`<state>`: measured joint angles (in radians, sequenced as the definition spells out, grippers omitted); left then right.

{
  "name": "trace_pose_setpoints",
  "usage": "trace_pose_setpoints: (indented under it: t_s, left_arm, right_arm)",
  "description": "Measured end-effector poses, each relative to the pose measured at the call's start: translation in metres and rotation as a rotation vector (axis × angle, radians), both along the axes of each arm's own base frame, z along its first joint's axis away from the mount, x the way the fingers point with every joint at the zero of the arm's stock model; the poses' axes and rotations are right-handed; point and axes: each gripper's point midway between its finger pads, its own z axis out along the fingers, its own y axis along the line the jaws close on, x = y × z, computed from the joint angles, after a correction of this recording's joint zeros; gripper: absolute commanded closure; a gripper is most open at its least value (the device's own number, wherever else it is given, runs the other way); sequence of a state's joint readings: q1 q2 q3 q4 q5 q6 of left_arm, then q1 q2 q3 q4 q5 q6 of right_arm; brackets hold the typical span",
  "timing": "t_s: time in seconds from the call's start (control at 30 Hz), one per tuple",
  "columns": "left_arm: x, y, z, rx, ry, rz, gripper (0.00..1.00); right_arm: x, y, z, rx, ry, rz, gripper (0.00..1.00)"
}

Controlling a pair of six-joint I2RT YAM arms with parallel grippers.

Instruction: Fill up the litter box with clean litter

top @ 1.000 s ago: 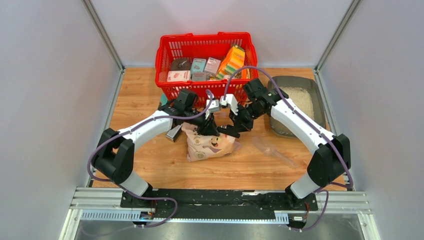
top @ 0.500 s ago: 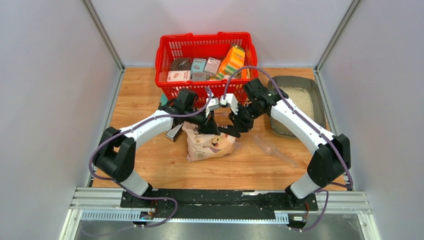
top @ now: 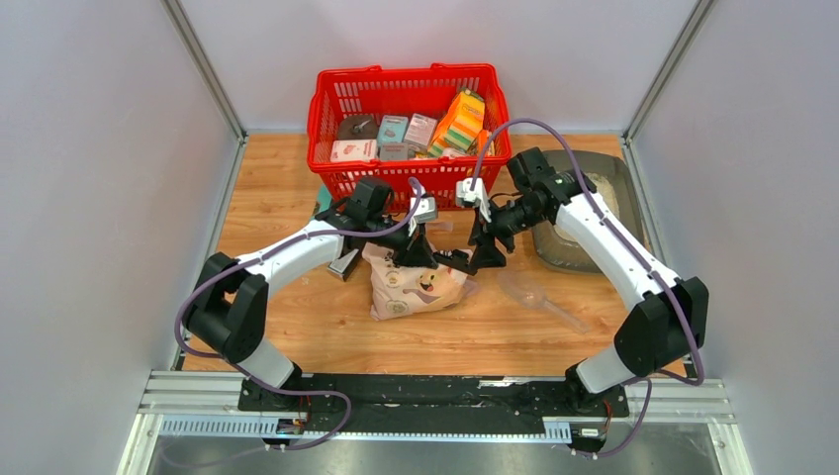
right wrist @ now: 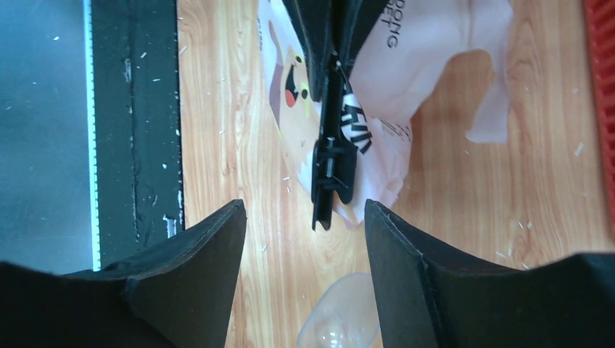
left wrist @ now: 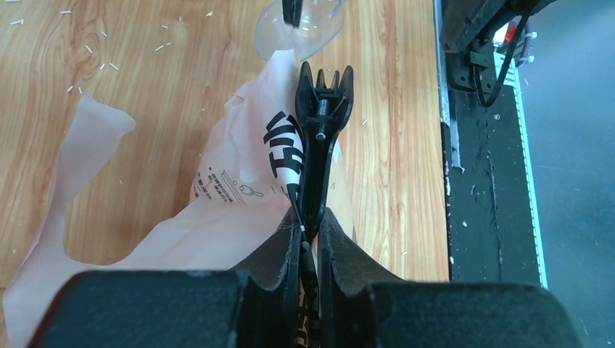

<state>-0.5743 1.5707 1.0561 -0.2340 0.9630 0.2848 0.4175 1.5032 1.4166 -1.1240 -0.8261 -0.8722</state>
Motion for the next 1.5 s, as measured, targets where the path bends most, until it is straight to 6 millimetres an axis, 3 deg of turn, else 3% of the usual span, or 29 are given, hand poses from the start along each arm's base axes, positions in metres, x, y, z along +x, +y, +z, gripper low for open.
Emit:
trace_pose_setpoints:
  t_s: [0.63,0.87,1.13,1.33,1.5]
  left_arm:
    - [-0.001,0.001,0.001,-0.016,-0.041,0.001,1.00]
    - [0.000,0.001,0.001,-0.015,-0.039,0.004,1.00]
    - [-0.001,0.000,0.001,-0.013,-0.030,0.010,1.00]
    - [-0.001,0.000,0.001,-0.010,-0.024,0.015,1.00]
    - [0.000,0.000,0.000,-0.006,-0.021,0.024,0.83]
  right_arm:
    - [-0.001,0.024,-0.015,0.041,0.014,0.067,0.42]
    - [0.003,0.027,-0.022,0.029,0.007,0.057,0.55]
    - [0.007,0.029,-0.025,0.024,0.001,0.045,0.58]
    - [0.008,0.029,-0.028,0.012,-0.009,0.041,0.75]
    - [0.009,0.029,-0.028,0.007,-0.009,0.034,0.85]
